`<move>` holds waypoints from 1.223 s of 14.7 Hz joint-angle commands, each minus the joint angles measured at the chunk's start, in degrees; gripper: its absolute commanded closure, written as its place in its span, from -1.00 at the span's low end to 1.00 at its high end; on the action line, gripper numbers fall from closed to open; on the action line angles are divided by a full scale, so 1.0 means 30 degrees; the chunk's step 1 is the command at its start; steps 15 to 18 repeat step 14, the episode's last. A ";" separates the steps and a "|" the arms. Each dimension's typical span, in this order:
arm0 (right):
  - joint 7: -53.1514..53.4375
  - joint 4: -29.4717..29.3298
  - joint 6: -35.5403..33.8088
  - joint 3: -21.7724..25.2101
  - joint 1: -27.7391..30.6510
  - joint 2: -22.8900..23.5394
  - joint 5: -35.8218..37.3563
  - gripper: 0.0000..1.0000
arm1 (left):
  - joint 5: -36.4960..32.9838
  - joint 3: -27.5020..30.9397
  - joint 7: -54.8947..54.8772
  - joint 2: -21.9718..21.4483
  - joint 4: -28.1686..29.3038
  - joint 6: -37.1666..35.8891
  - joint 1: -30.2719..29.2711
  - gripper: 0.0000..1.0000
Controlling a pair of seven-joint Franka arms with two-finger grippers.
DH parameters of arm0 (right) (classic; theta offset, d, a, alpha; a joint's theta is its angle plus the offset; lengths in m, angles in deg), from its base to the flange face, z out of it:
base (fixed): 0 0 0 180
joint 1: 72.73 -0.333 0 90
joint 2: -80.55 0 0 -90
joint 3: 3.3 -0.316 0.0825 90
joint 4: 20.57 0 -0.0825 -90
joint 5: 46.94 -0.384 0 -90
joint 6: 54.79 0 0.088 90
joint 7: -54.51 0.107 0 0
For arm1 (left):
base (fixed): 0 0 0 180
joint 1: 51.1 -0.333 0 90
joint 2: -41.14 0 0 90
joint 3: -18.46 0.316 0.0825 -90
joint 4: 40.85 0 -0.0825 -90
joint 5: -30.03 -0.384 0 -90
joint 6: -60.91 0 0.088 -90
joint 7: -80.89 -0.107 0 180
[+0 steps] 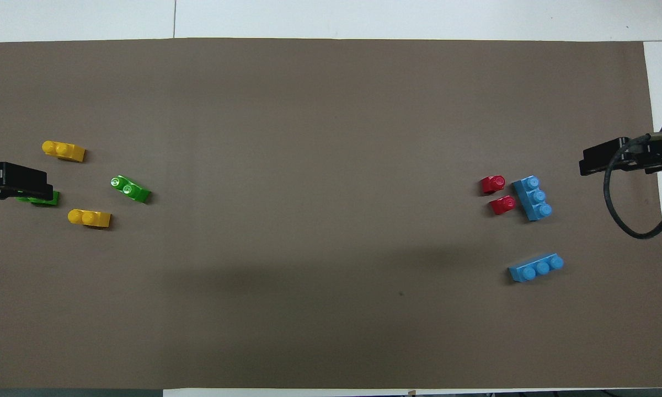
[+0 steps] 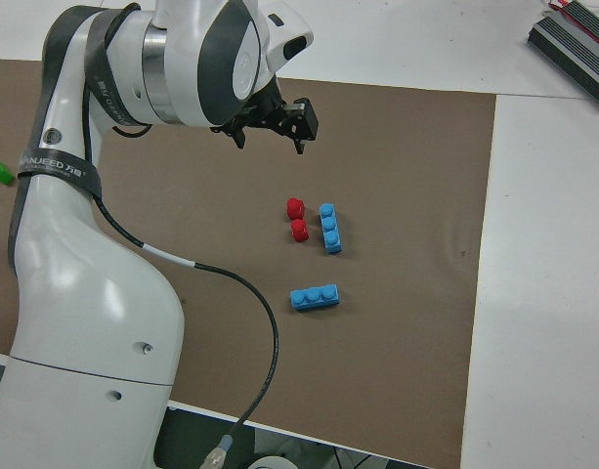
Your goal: Remove green block with left arm and hold with right
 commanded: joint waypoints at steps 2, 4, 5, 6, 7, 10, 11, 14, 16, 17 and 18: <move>0.0376 -0.0250 0.0127 0.0018 -0.0072 0.0179 0.0286 -1.00 | 0.0266 -0.0025 -0.0217 -0.0069 -0.0027 0.0197 0.0016 -1.00; 0.0376 -0.0250 0.0127 0.0018 -0.0072 0.0179 0.0286 -1.00 | 0.0266 -0.0054 -0.0188 -0.0099 0.0002 0.0168 0.0015 -1.00; 0.0376 -0.0250 0.0127 0.0018 -0.0072 0.0179 0.0286 -1.00 | 0.0295 -0.0083 -0.0159 -0.0099 0.0003 0.0167 0.0015 -1.00; 0.0376 -0.0279 0.0127 0.0018 -0.0072 0.0179 0.0286 -1.00 | 0.0266 -0.0084 -0.0158 -0.0128 0.0003 0.0167 0.0015 -1.00; 0.0376 -0.0279 0.0127 0.0018 -0.0072 0.0179 0.0286 -1.00 | 0.0266 -0.0084 -0.0129 -0.0157 0.0032 0.0167 0.0015 -1.00; 0.0376 -0.0279 0.0127 0.0018 -0.0072 0.0179 0.0286 -1.00 | 0.0266 -0.0229 -0.0188 -0.0274 0.0032 0.0226 0.0016 -1.00; 0.0376 -0.0279 0.0127 0.0018 -0.0102 0.0179 0.0286 -1.00 | 0.0266 -0.0288 -0.0159 -0.0275 0.0003 0.0226 0.0015 -1.00; 0.0376 -0.0279 0.0127 0.0018 -0.0102 0.0179 0.0315 -1.00 | 0.0266 -0.0289 -0.0158 -0.0275 0.0032 0.0255 0.0015 -1.00; 0.0376 -0.0279 0.0127 0.0018 -0.0102 0.0179 0.0315 -1.00 | 0.0266 -0.0289 -0.0158 -0.0275 0.0032 0.0255 0.0015 -1.00; 0.0376 -0.0279 0.0127 0.0018 -0.0102 0.0179 0.0315 -1.00 | 0.0266 -0.0289 -0.0158 -0.0275 0.0032 0.0255 0.0015 -1.00; 0.0376 -0.0279 0.0127 0.0018 -0.0102 0.0179 0.0315 -1.00 | 0.0266 -0.0289 -0.0158 -0.0275 0.0032 0.0255 0.0015 -1.00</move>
